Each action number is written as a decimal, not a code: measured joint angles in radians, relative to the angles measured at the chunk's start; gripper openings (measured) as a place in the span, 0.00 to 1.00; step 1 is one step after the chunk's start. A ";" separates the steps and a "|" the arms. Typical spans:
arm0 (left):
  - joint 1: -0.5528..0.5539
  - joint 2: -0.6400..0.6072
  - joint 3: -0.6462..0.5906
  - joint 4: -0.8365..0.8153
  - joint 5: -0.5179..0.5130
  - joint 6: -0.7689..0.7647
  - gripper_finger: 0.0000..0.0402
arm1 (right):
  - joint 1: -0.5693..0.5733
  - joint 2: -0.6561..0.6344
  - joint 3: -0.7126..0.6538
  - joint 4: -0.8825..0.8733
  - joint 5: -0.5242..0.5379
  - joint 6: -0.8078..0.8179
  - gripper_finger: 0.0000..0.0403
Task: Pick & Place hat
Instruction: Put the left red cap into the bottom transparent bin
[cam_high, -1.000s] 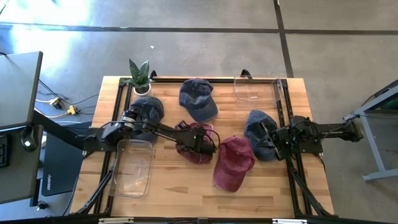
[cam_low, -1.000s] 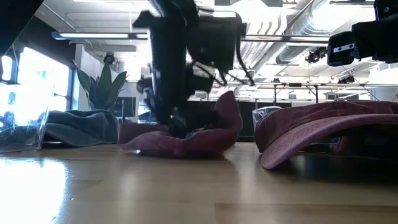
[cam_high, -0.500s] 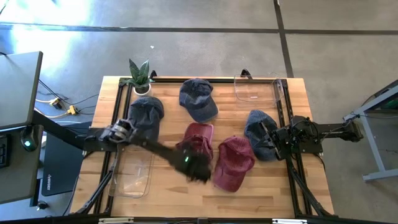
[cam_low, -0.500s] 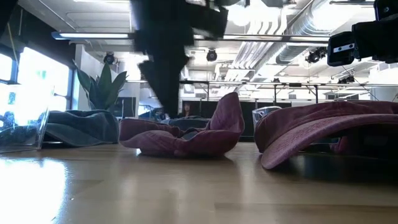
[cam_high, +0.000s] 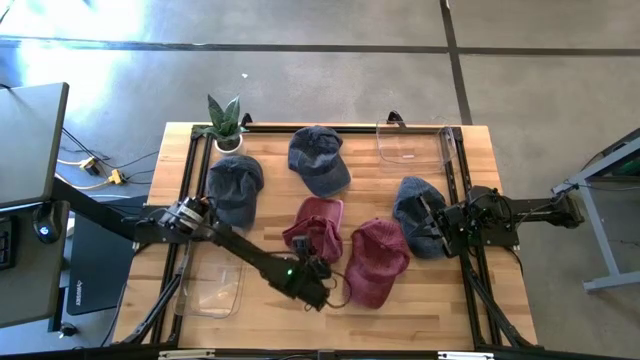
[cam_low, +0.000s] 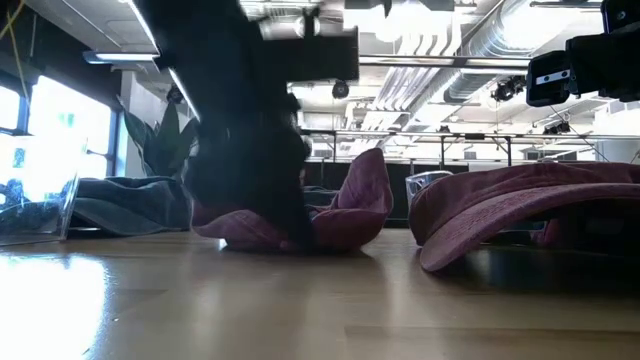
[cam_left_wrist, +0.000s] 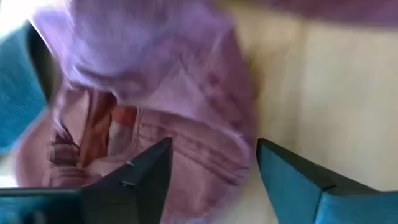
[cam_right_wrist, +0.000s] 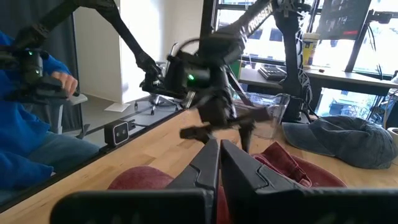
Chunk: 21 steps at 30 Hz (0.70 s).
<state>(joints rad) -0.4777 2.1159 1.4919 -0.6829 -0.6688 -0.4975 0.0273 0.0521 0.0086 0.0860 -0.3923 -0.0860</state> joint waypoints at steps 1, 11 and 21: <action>0.013 0.000 -0.008 0.002 0.014 0.000 0.52 | 0.000 0.000 0.000 0.000 0.000 0.000 0.03; 0.125 -0.004 -0.022 0.025 0.155 0.043 0.25 | 0.000 0.000 0.000 0.000 0.000 0.000 0.03; 0.129 -0.006 0.239 -0.281 0.309 0.219 0.03 | 0.000 0.000 0.000 0.000 0.000 0.000 0.03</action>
<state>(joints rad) -0.3492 2.1100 1.7313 -0.9637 -0.3602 -0.2780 0.0270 0.0521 0.0083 0.0863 -0.3923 -0.0860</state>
